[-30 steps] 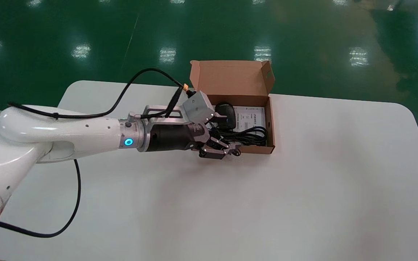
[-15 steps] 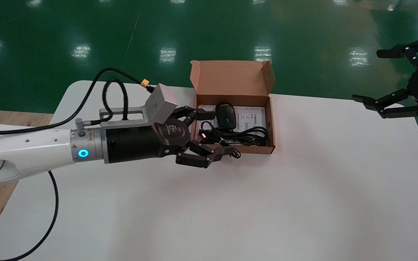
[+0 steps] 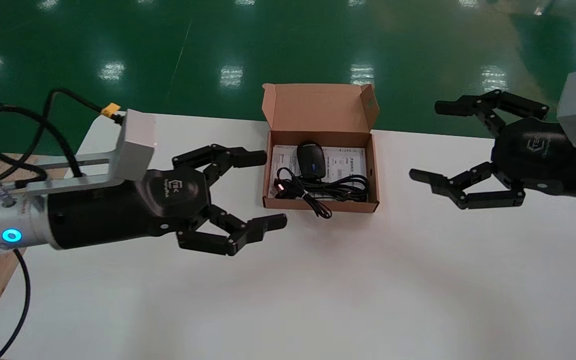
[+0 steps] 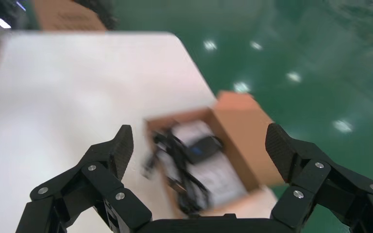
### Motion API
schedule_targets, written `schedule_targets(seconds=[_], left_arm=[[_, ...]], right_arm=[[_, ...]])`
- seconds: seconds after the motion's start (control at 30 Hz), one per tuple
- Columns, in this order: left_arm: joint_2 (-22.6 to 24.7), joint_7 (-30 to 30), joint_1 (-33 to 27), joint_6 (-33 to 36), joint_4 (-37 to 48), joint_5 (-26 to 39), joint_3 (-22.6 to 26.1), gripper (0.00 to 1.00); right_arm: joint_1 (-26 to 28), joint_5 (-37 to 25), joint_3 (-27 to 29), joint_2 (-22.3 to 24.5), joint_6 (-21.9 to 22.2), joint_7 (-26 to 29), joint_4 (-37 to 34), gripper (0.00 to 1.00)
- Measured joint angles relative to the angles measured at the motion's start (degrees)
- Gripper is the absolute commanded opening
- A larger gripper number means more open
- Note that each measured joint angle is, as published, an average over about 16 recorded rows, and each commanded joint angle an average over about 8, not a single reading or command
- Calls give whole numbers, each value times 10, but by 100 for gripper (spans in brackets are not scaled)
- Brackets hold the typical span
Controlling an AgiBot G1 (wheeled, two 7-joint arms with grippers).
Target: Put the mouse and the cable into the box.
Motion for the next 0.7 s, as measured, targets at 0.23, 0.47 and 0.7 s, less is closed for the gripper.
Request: schedule_targets(seconds=[0.23, 0.47, 0.7], left_arm=[[-50, -19, 40, 50, -59, -21, -65, 100], [-91, -33, 72, 90, -106, -39, -119, 100], [-110, -39, 87, 109, -129, -47, -145, 100]], right_arm=[[-75, 67, 30, 1, -20, 64, 88, 100], [-143, 128, 58, 2, -39, 120, 168, 100], [-182, 164, 74, 2, -50, 150, 213, 100]])
